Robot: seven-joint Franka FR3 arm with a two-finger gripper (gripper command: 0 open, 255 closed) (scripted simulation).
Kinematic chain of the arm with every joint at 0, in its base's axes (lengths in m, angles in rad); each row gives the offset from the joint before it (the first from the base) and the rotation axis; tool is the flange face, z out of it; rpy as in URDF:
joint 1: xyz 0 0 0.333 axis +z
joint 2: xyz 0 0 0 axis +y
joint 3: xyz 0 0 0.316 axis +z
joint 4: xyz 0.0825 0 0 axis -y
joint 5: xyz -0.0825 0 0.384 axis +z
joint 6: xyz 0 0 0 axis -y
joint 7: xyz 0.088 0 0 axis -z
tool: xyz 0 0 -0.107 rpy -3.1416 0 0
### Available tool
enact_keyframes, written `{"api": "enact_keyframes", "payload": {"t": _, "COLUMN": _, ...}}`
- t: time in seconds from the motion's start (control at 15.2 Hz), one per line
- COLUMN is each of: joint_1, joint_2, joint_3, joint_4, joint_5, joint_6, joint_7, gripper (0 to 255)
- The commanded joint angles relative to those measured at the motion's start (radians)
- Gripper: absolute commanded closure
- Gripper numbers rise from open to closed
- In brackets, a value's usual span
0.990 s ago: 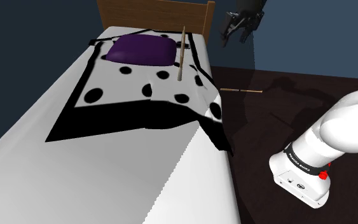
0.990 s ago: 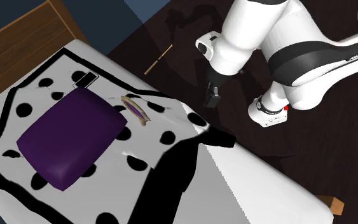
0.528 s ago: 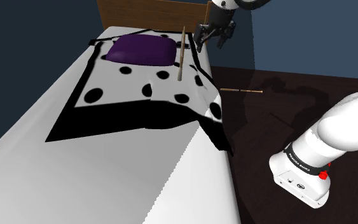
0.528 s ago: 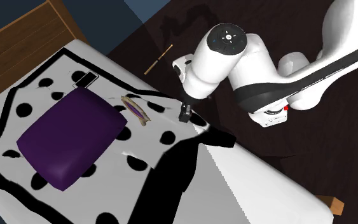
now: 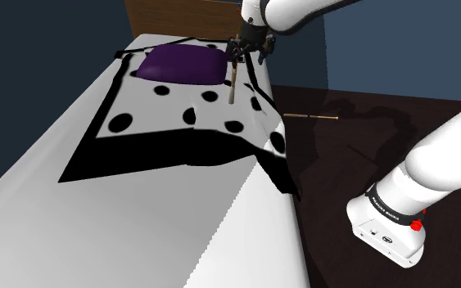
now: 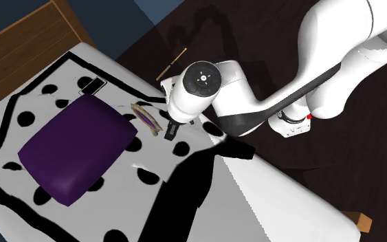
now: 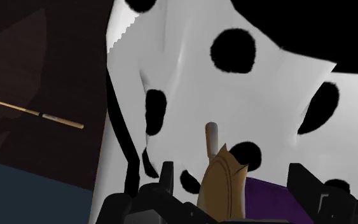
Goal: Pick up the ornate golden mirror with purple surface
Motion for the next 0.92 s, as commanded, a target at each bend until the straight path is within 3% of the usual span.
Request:
{"api": "enact_keyframes", "payload": {"t": 0.0, "joint_1": -0.006, "joint_2": 0.100, "joint_3": 0.018, "joint_4": 0.068, "joint_5": -0.094, "joint_6": 0.016, "joint_7": 0.100, "gripper": 0}}
{"api": "enact_keyframes", "payload": {"t": 0.13, "joint_1": 0.001, "joint_2": 0.185, "joint_3": 0.016, "joint_4": 0.137, "joint_5": -0.177, "joint_6": 0.015, "joint_7": 0.180, "gripper": 0}}
{"api": "enact_keyframes", "payload": {"t": 0.79, "joint_1": 0.010, "joint_2": 0.234, "joint_3": 0.002, "joint_4": 0.094, "joint_5": -0.237, "joint_6": 0.093, "joint_7": 0.240, "gripper": 0}}
{"api": "enact_keyframes", "payload": {"t": 0.86, "joint_1": 0.010, "joint_2": 0.235, "joint_3": 0.002, "joint_4": 0.095, "joint_5": -0.237, "joint_6": 0.092, "joint_7": 0.240, "gripper": 255}}
